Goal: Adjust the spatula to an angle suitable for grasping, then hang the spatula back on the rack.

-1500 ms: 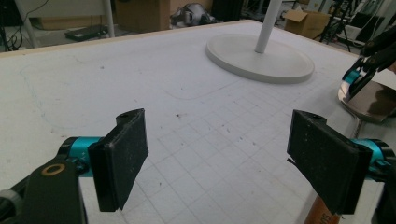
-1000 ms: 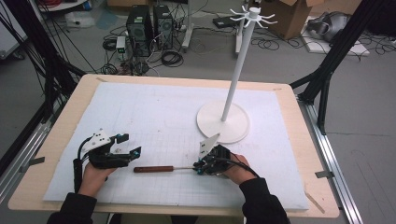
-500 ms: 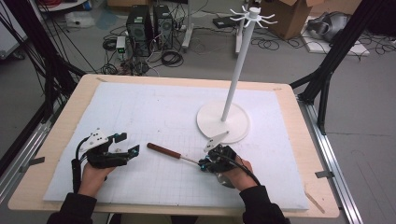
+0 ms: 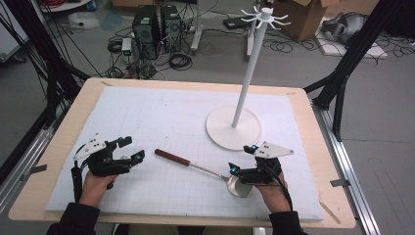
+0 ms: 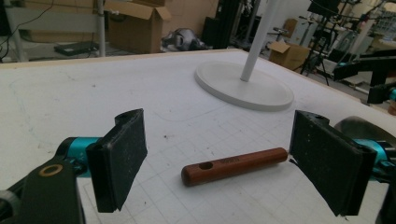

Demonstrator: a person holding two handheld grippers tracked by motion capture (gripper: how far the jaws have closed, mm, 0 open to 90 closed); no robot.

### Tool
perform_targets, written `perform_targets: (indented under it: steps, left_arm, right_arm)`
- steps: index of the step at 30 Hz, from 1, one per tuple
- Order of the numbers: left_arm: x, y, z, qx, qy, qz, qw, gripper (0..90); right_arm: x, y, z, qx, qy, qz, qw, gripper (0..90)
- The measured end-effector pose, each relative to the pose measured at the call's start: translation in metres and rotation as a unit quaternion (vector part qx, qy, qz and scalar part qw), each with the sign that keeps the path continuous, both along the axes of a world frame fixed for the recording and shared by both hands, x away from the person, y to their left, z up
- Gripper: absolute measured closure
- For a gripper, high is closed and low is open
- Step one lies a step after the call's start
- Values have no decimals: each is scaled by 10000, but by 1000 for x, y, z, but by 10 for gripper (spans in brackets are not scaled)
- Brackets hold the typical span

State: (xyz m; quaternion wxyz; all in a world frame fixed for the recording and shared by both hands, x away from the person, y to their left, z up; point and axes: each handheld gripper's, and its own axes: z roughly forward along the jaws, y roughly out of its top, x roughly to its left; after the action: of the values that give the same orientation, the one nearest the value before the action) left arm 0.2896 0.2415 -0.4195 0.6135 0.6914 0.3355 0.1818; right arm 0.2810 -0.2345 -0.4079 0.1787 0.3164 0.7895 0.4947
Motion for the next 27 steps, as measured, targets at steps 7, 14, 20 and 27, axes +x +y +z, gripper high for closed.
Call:
perform_targets:
  steps: [7,14,20,27]
  left_arm:
    - [-2,0,-4,68,110,69,9999,181]
    - [-4,0,-3,82,79,243,9996,173]
    - [-5,3,-1,43,87,284,9996,173]
    - [-8,1,-4,75,173,260,9995,174]
  right_arm:
    - [-9,-10,-8,-34,-54,-199,9998,158]
    - [-9,5,-1,-256,-94,118,9996,158]
    - [0,39,0,-689,96,676,9953,186]
    - [11,66,-7,-1182,428,1031,9867,291]
